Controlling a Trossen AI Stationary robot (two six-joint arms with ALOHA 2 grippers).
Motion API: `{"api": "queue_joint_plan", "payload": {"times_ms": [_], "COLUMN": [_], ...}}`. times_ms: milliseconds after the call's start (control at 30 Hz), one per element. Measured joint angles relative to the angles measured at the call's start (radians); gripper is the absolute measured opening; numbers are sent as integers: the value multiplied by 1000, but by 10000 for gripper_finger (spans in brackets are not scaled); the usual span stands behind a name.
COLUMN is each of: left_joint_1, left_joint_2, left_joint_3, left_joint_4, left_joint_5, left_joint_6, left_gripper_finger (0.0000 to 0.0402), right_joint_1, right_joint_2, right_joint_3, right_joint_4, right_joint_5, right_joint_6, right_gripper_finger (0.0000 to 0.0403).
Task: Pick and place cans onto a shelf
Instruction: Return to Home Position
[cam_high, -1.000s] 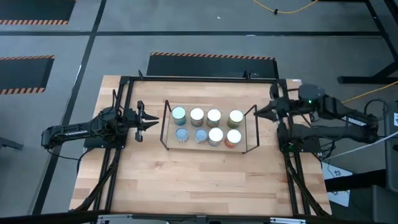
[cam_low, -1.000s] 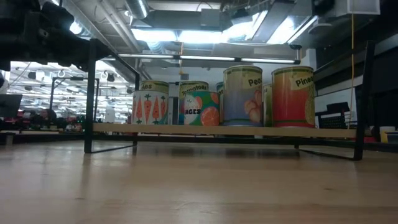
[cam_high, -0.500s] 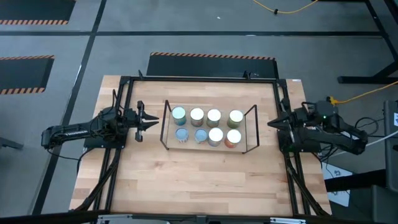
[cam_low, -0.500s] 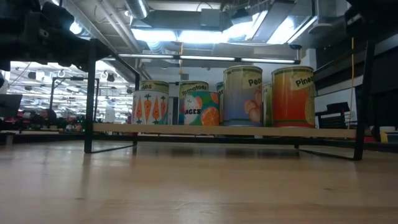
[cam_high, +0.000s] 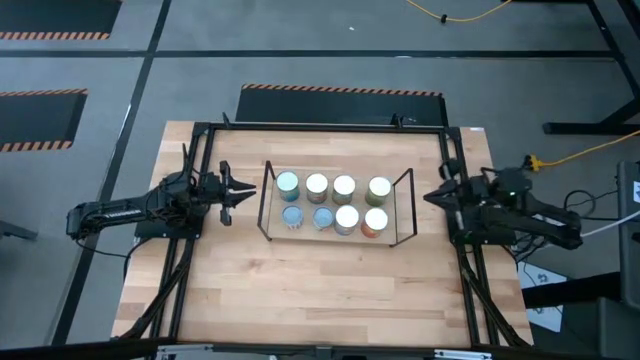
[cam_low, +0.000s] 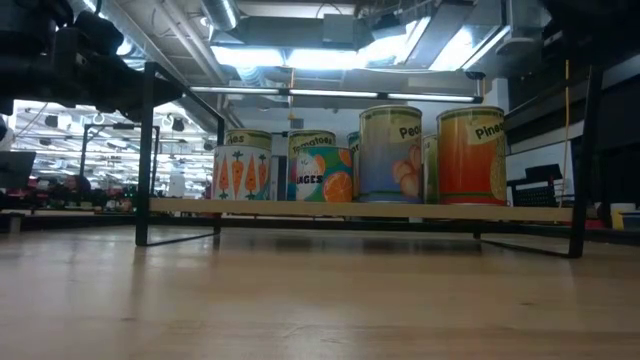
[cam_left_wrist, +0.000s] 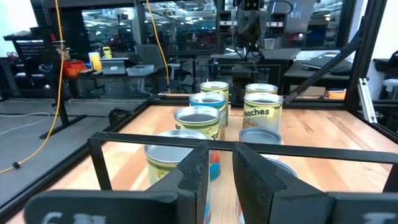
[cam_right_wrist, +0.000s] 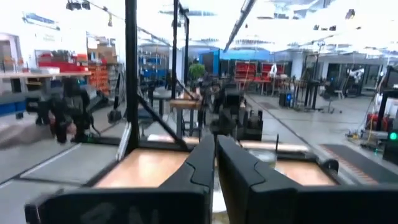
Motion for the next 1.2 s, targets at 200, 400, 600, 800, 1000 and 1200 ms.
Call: {"api": "queue_joint_plan", "payload": {"times_ms": [200,400,600,800,1000,1200], "left_joint_1": [0,0,0,0,0,0], "left_joint_2": [0,0,0,0,0,0], "left_joint_3": [0,0,0,0,0,0], "left_joint_4": [-3,-3,-3,-3,-3,-3], "left_joint_5": [0,0,0,-1,-1,-1], "left_joint_6": [0,0,-2,-2,-2,-2], "left_gripper_finger": [66,66,66,66,66,66], "right_joint_1": [0,0,0,0,0,0], "right_joint_2": [0,-1,-1,-1,-1,0], "right_joint_3": [-105,-185,-270,-269,-269,-268], "right_joint_4": [70,168,264,263,202,134], "right_joint_5": [1,2,18,118,199,245], "right_joint_6": [-18,-36,-54,-34,-30,-30], "right_gripper_finger": [23,23,23,23,23,23]}}
